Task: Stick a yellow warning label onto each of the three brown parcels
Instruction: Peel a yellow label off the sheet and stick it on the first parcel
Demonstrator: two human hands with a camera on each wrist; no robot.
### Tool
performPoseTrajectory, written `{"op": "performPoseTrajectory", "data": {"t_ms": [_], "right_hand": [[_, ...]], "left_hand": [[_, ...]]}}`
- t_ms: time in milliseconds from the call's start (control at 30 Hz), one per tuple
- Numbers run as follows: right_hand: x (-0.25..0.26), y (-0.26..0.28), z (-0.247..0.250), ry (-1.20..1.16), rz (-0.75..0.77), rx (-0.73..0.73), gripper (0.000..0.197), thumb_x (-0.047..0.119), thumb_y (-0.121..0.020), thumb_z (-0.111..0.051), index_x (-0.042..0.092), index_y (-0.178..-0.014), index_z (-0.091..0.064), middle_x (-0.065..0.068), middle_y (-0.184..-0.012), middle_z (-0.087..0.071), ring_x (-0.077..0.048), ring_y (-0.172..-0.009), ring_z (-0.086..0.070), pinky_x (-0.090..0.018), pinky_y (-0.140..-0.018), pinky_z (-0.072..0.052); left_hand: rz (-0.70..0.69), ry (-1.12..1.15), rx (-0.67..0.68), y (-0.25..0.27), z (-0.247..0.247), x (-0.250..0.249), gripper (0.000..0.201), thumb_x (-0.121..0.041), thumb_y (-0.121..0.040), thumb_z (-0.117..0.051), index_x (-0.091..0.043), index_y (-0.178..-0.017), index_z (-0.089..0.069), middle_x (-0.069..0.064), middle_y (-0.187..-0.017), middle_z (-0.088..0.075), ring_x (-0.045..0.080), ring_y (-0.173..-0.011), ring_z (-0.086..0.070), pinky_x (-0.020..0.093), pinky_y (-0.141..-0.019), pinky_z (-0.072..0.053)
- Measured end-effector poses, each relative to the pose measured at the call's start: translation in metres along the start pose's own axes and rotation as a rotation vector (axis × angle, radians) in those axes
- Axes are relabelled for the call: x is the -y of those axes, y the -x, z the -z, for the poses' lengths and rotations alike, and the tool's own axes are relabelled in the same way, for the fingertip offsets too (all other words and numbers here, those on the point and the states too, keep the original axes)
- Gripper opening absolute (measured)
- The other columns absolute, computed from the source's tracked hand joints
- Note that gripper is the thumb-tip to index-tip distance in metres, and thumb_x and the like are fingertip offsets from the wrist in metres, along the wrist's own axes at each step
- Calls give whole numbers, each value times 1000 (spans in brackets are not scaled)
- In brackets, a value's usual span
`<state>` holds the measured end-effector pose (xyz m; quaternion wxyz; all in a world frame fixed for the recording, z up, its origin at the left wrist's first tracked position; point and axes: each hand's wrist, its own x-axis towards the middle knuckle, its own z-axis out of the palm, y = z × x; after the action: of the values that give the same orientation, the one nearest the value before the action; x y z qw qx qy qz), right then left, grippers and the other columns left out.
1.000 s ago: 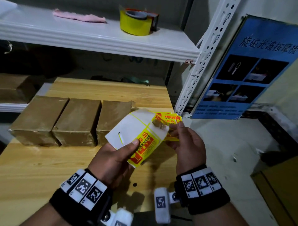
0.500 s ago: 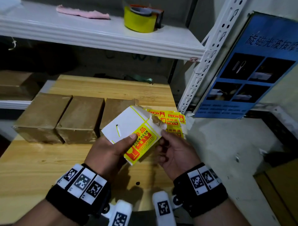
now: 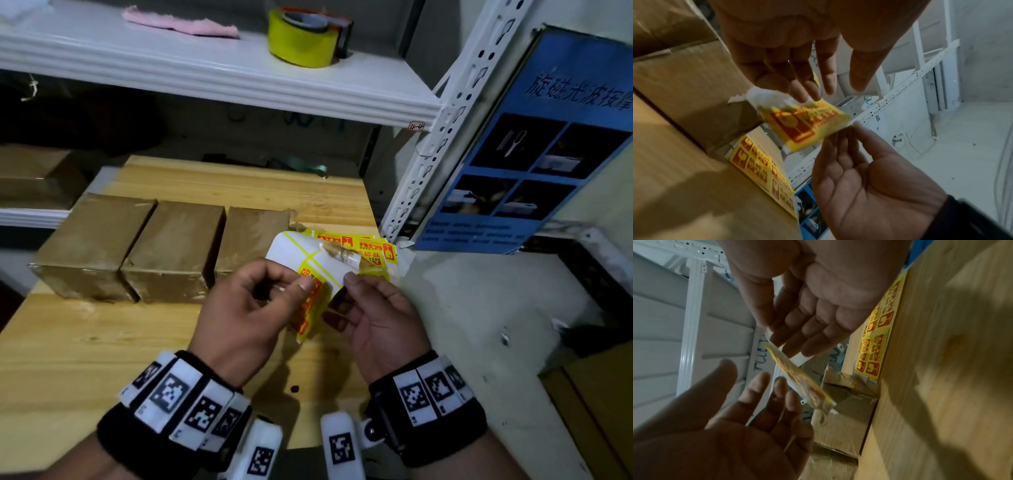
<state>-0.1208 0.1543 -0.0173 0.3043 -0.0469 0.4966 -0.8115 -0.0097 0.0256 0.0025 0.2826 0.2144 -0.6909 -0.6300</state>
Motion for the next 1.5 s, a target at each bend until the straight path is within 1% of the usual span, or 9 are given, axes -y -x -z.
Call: {"op": "performPoseTrajectory", "data": {"t_ms": [200,333,500,700,900,1066,1233,1366,1500], "right_hand": [[-2,5,-5,83,-21,82,17,23,-67,-88,16,-75,-75,-20,-91,-75,-32,-83,-70,-42,-76,-56],[-3,4,-5,53,-25,69,8,17,-72,-84,15,-75,-77,-16,-81,-73,-29,-76,-67,-46,-79,-54],[-1,4,-7,7,-18,42,3,18,-71,-76,15,-69,-75,-11,-71,-69,-25,-66,-63,-39,-67,-55],[12,-4,6,-100,-41,-127,39,13,-82,-70,0,-118,-66,-22,-108,-75,-31,-85,-74,-39,-69,-62],[20,-10,17,-169,-53,-176,58,23,-77,-70,5,-132,-63,-15,-112,-77,-24,-90,-77,-37,-71,-62],[11,-4,9,-117,2,-100,9,12,-92,-63,8,-97,-70,-21,-99,-78,-30,-81,-76,-36,-61,-60],[1,5,-9,10,30,7,3,14,-75,-72,11,-75,-70,-17,-76,-74,-26,-63,-71,-36,-56,-58],[-2,6,-11,76,39,1,6,17,-70,-76,15,-66,-71,-15,-72,-69,-27,-63,-67,-38,-59,-56],[4,-2,-1,31,52,-99,8,9,-87,-69,11,-79,-67,-20,-84,-74,-30,-73,-72,-40,-63,-58]], "left_hand": [[73,-23,-2,4,-8,-2,43,-42,-66,-80,-5,-85,-72,16,-79,-75,10,-64,-61,18,-60,-48],[111,-6,-9,1,-3,4,22,-24,-78,-83,-4,-79,-73,15,-73,-74,8,-59,-61,18,-57,-49],[145,-80,-47,0,0,7,17,-13,-85,-78,-10,-69,-74,2,-63,-72,5,-56,-60,22,-58,-49],[297,131,-91,-3,7,-2,29,-4,-88,-67,-16,-61,-70,0,-72,-76,11,-66,-68,31,-64,-52],[275,206,-126,-6,20,-3,14,-3,-91,-63,0,-78,-66,26,-84,-73,21,-68,-67,29,-50,-50],[302,222,-33,-1,11,-2,42,-35,-76,-77,3,-87,-65,25,-90,-73,21,-66,-68,30,-46,-51],[375,108,52,3,4,0,73,-59,-65,-77,8,-91,-65,20,-84,-73,27,-70,-73,32,-48,-52],[354,-11,19,1,6,2,45,-31,-81,-81,9,-82,-61,27,-72,-64,27,-58,-65,37,-50,-55],[377,46,-18,-2,12,2,35,-13,-86,-76,15,-82,-56,17,-67,-56,24,-55,-56,33,-47,-53]]}}
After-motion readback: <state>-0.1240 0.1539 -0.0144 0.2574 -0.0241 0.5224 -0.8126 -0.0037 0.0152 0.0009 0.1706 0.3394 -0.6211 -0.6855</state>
